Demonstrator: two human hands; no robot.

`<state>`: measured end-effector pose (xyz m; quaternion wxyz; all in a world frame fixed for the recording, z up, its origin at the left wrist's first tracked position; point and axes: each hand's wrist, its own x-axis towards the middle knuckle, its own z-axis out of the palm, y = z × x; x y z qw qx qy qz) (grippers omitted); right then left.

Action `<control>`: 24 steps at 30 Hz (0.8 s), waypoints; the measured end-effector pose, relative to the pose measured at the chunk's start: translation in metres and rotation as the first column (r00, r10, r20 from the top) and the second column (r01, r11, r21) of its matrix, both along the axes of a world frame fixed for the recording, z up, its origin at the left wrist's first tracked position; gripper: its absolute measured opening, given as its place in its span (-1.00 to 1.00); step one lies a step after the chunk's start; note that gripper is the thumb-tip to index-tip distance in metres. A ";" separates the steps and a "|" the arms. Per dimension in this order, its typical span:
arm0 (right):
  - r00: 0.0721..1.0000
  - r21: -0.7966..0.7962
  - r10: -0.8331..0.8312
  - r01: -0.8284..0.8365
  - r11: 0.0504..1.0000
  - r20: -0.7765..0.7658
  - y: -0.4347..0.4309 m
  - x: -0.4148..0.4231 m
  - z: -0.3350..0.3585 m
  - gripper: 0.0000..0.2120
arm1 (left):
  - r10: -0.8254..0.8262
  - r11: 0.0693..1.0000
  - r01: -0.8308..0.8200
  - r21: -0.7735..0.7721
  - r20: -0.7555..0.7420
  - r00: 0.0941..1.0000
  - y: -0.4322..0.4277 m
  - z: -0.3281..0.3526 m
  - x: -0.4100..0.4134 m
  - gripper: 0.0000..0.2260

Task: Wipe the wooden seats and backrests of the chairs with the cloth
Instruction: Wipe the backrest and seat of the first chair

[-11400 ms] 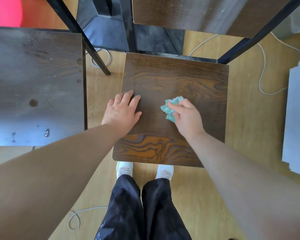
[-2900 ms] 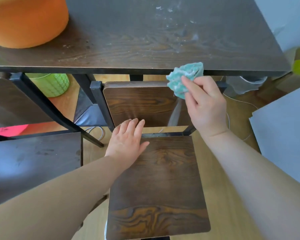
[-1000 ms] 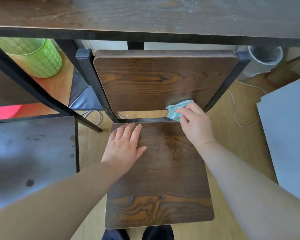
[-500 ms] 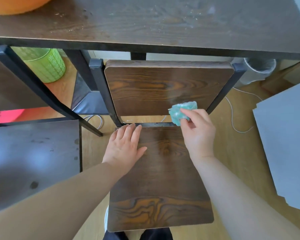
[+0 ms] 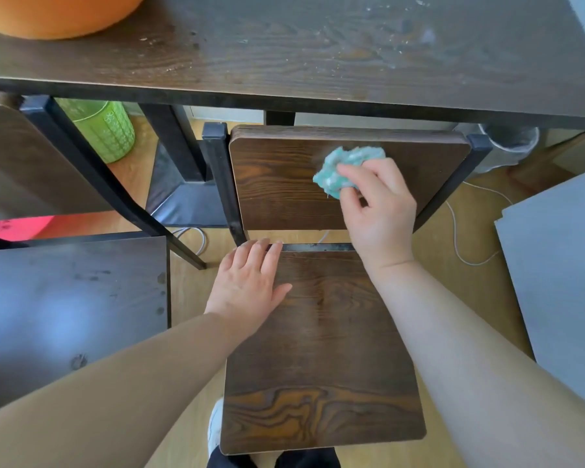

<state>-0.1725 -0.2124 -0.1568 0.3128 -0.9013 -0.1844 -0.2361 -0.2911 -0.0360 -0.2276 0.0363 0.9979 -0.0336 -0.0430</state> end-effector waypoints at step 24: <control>0.922 0.143 -0.268 0.316 0.938 -0.280 -0.083 -0.030 -0.027 -0.73 | -0.019 1.000 0.019 0.013 -0.012 1.000 -0.050 0.012 0.018 -0.33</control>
